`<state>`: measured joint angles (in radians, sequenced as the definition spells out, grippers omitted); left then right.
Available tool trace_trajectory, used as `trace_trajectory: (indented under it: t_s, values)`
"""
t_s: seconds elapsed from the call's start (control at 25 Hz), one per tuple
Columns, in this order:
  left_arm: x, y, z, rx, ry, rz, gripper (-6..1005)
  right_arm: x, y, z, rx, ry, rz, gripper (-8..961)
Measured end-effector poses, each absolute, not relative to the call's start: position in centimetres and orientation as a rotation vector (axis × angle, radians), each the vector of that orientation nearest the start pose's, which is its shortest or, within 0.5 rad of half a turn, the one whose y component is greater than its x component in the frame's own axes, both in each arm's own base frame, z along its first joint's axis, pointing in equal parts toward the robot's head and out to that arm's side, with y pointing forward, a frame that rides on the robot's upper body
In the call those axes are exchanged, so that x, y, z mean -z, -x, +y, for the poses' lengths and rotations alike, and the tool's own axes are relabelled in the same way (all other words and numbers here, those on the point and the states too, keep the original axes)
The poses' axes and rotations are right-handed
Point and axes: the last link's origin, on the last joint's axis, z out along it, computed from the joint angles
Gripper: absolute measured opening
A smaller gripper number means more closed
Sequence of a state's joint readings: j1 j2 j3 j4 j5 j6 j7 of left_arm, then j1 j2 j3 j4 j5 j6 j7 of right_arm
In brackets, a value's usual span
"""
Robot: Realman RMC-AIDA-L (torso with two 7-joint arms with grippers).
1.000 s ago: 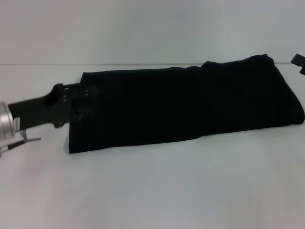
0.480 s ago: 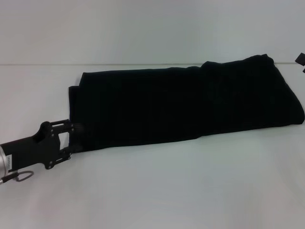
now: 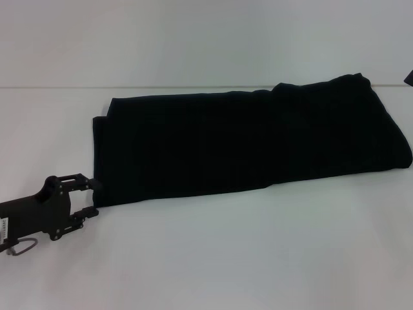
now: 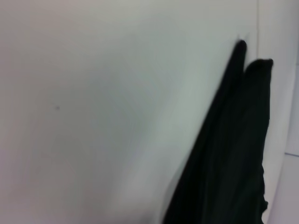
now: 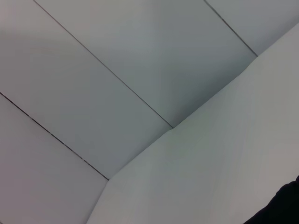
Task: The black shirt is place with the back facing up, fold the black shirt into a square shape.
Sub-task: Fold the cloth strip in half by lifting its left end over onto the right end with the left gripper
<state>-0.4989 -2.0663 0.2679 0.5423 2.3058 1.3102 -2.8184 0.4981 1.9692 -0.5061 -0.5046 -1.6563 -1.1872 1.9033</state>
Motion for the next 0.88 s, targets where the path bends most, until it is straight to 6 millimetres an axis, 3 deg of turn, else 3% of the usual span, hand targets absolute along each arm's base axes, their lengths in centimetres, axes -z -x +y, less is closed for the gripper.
trace_trajectory:
  t_s: [0.88]
  values:
    - [-0.31,35.05,32.38,-1.026,-1.275,2.890,560,-9.09,-33.31,37.42,-1.124,1.740,1.426,671]
